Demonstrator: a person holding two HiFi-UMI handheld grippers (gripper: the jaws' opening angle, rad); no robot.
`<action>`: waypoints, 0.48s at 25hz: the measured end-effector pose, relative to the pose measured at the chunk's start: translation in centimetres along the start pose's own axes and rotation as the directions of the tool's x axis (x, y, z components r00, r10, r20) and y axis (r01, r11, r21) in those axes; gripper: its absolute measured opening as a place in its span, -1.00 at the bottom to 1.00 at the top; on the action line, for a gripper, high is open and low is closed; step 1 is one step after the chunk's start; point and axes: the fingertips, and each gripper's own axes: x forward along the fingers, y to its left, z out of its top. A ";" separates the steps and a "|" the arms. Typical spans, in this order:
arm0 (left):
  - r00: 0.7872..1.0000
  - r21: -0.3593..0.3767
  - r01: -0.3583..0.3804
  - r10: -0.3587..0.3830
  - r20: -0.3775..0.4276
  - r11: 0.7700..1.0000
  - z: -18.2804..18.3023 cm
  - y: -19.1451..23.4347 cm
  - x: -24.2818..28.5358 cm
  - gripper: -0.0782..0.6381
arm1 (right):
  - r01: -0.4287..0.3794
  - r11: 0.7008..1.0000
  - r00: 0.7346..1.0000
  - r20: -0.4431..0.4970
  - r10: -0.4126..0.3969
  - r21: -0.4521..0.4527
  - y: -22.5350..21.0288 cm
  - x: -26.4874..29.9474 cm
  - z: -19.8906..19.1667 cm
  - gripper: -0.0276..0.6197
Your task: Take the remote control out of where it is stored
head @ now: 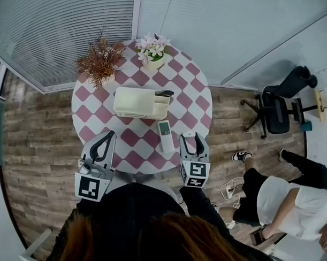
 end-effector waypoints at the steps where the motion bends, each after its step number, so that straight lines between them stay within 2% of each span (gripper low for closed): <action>1: 1.000 0.000 0.002 -0.002 0.000 1.000 0.0 -0.1 0.0 -0.76 | 0.004 1.000 1.000 -0.009 -0.004 -0.002 -0.2 -0.1 -0.5 -0.20; 12: 1.000 -0.005 0.003 -0.003 -0.010 1.000 -0.2 -0.4 -0.2 -0.76 | 0.020 0.999 0.994 -0.110 -0.016 0.037 -1.3 -1.4 -5.0 -0.20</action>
